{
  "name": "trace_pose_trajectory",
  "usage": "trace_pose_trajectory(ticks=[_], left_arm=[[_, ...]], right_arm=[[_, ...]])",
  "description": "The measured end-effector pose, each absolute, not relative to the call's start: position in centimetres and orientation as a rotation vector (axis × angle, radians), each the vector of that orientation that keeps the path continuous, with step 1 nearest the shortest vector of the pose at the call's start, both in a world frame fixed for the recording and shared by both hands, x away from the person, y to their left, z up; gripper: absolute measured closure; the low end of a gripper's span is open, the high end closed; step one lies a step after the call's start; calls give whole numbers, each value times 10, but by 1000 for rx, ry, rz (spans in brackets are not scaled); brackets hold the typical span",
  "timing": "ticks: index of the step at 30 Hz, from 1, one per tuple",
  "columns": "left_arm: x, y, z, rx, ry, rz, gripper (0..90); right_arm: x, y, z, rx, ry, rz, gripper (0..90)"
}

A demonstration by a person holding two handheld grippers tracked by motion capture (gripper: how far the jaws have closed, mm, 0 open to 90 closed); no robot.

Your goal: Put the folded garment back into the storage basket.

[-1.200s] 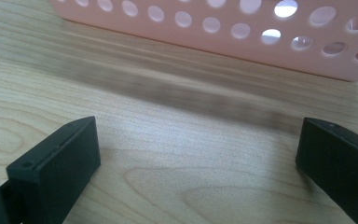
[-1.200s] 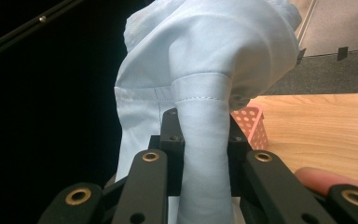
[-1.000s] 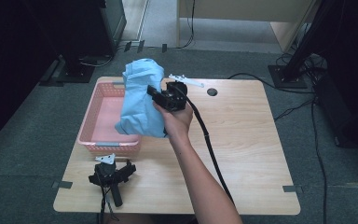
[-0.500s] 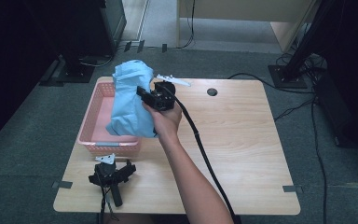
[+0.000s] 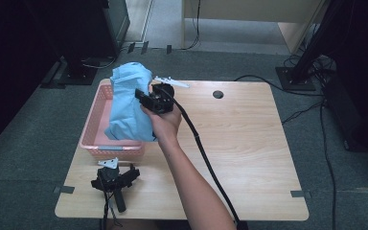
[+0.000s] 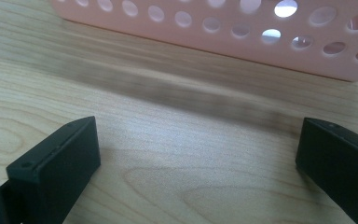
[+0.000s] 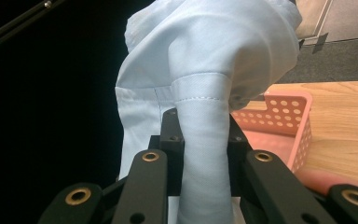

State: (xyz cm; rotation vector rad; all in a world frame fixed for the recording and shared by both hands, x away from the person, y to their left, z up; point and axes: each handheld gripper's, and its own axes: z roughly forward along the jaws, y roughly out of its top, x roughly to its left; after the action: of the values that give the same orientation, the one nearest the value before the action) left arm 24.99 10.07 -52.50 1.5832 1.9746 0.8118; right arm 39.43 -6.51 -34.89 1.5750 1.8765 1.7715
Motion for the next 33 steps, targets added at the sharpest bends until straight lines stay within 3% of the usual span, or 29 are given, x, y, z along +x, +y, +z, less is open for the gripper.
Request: trace_pose_trajectory(ticks=[33], left_arm=[[250,101,-525,1585,1975,810,0]], right_arm=[[408,-13,-368,1632,1899,1786,778]])
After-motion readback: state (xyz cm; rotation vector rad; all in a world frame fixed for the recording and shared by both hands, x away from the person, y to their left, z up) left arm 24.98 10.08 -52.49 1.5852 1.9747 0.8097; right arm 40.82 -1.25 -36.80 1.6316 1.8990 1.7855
